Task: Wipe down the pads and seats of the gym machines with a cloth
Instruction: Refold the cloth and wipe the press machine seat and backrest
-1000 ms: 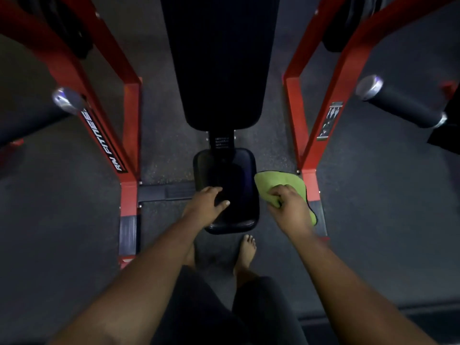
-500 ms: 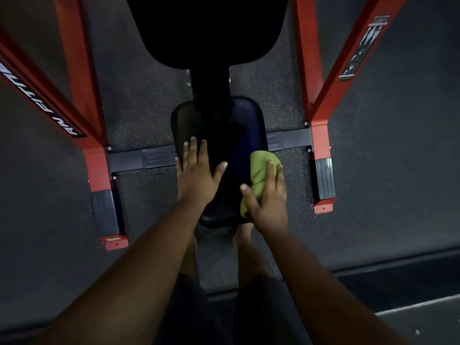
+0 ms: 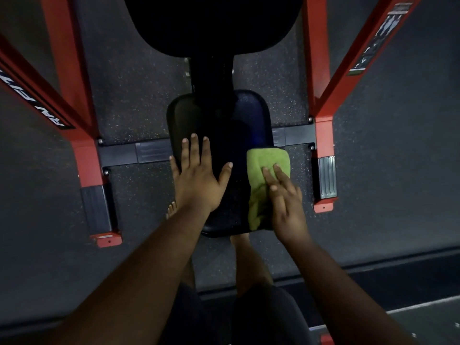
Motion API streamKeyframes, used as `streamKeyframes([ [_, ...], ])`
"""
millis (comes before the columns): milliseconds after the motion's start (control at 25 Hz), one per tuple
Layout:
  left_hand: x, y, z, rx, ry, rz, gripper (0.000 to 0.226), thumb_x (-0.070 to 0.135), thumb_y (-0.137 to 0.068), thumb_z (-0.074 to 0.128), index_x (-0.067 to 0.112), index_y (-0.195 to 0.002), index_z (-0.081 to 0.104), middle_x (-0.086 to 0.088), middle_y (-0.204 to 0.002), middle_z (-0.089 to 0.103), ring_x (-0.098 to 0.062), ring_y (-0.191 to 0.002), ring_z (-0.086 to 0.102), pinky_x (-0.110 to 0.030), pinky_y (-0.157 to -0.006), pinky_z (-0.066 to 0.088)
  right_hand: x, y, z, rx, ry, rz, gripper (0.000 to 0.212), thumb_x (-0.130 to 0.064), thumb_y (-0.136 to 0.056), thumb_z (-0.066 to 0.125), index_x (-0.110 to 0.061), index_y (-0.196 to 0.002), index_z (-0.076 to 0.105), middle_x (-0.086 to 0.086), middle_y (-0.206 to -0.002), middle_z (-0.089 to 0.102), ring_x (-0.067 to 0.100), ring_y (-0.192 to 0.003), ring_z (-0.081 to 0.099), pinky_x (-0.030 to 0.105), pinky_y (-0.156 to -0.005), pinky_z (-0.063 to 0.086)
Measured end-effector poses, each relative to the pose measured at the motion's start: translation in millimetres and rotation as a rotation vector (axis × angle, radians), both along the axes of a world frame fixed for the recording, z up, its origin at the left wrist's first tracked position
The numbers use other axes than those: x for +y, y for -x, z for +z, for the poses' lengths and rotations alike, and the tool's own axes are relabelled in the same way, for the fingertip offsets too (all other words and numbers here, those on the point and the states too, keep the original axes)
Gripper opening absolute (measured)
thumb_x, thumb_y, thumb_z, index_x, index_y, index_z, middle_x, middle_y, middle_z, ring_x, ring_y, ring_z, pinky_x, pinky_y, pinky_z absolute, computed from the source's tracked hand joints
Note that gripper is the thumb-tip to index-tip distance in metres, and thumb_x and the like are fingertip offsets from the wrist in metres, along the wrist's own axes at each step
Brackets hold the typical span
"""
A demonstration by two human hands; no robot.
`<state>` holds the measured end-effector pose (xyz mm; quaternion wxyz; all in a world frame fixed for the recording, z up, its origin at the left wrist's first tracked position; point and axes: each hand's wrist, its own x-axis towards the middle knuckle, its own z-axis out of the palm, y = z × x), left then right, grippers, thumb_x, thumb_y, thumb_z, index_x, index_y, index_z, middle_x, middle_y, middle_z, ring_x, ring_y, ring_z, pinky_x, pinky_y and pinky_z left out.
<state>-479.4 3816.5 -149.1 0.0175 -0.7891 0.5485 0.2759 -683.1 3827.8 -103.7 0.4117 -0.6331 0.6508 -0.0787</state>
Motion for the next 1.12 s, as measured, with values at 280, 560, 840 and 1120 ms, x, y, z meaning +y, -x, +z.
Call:
streamKeyframes([
  [280, 0.9, 1.2, -1.8, -0.01, 0.008, 0.007, 0.081, 0.071, -0.098, 0.02, 0.023, -0.162, 0.007, -0.003, -0.171, -0.003, -0.021, -0.156, -0.01, -0.058, -0.124, 0.005, -83.4, -31.4, -51.6, 0.126, -0.133, -0.046, 0.075, -0.073, -0.092, 0.037, -0.046, -0.157, 0.011, 0.0, -0.17, 0.0, 0.037, -0.151, 0.024, 0.054, -0.118, 0.029],
  [560, 0.7, 0.8, -2.5, -0.013, 0.011, 0.01, 0.082, 0.071, -0.097, 0.024, 0.023, -0.162, 0.007, -0.003, -0.171, -0.003, -0.021, -0.156, -0.009, -0.058, -0.124, 0.005, -91.4, -30.3, -50.8, 0.12, -0.073, 0.048, 0.064, -0.053, -0.098, 0.044, -0.043, -0.157, 0.022, 0.0, -0.17, 0.004, 0.032, -0.153, 0.016, 0.052, -0.12, 0.02],
  [840, 1.9, 0.9, -1.4, -0.006, 0.011, 0.004, 0.082, 0.071, -0.098, 0.024, 0.023, -0.162, 0.004, -0.002, -0.171, -0.005, -0.021, -0.156, -0.012, -0.056, -0.125, 0.003, -116.6, -39.4, -60.3, 0.196, -0.093, 0.083, 0.062, -0.051, -0.1, 0.043, -0.047, -0.157, 0.018, -0.007, -0.169, -0.001, 0.036, -0.151, 0.017, 0.055, -0.112, 0.032],
  [1120, 0.8, 0.1, -2.5, -0.006, 0.013, 0.017, 0.083, 0.071, -0.097, 0.022, 0.024, -0.162, 0.003, -0.001, -0.17, -0.006, -0.02, -0.156, -0.012, -0.056, -0.125, 0.004, -168.3, -54.3, -65.6, 0.232, -0.052, 0.228, 0.057, -0.044, -0.102, 0.041, -0.042, -0.157, 0.025, -0.001, -0.169, 0.008, 0.043, -0.147, 0.018, 0.053, -0.111, 0.033],
])
